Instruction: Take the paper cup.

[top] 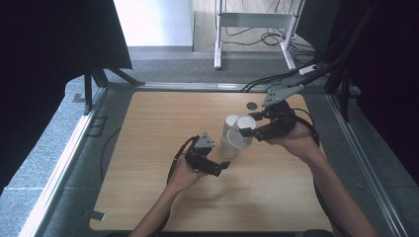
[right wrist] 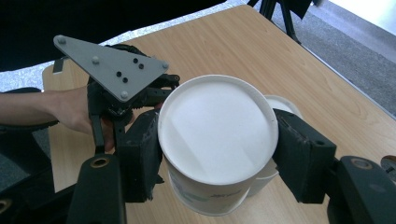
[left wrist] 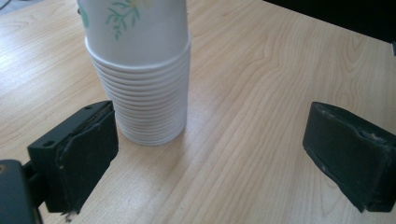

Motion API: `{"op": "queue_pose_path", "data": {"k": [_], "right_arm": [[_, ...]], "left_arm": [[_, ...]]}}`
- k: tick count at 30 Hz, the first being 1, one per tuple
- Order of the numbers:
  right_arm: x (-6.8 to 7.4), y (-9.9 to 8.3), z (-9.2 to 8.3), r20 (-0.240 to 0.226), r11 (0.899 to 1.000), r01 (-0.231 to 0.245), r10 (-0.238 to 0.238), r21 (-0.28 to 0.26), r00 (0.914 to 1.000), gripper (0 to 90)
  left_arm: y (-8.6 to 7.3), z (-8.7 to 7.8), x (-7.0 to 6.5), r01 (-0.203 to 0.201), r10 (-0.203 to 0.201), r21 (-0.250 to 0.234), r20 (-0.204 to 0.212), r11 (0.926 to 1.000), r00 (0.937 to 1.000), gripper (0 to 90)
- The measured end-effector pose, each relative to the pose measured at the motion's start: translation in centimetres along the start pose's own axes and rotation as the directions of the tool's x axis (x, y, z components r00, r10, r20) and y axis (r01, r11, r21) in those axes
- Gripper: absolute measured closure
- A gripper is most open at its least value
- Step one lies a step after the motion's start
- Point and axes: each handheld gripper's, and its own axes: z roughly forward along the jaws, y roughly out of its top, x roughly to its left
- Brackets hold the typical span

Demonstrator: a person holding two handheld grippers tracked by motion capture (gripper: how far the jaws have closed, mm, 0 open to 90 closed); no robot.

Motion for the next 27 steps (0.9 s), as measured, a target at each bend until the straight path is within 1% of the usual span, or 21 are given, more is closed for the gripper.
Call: {"op": "queue_pose_path", "data": {"k": [9,18,22,23,27], "right_arm": [[0.9,-1.6,0.3,-0.023,1.0,0.004,-0.004,-0.019,0.9997,37.2],[1.4,-3.5,1.4,-0.032,1.0,0.001,-0.002,-0.015,0.9995,37.3],[1.6,-4.0,1.8,-0.038,1.0,0.0,-0.001,-0.016,0.9993,37.3],[1.7,-4.5,2.1,-0.038,1.0,0.001,-0.002,-0.016,0.9993,37.3],[1.9,-5.2,2.7,-0.036,1.0,0.004,-0.004,-0.013,0.9994,37.3]], "left_arm": [[-1.0,-0.3,-1.1,-0.011,0.011,-0.005,0.027,0.9999,0.9996,3.8],[-2.0,-0.5,-1.9,-0.016,0.017,-0.014,0.055,0.9998,0.9983,3.6],[-2.4,-0.5,-2.1,-0.016,0.017,-0.017,0.06,0.9997,0.9981,3.5],[-2.6,-0.6,-2.2,-0.014,0.016,-0.02,0.061,0.9997,0.998,3.5],[-3.0,-0.6,-2.3,-0.019,0.02,-0.019,0.063,0.9996,0.9978,3.5]]}}
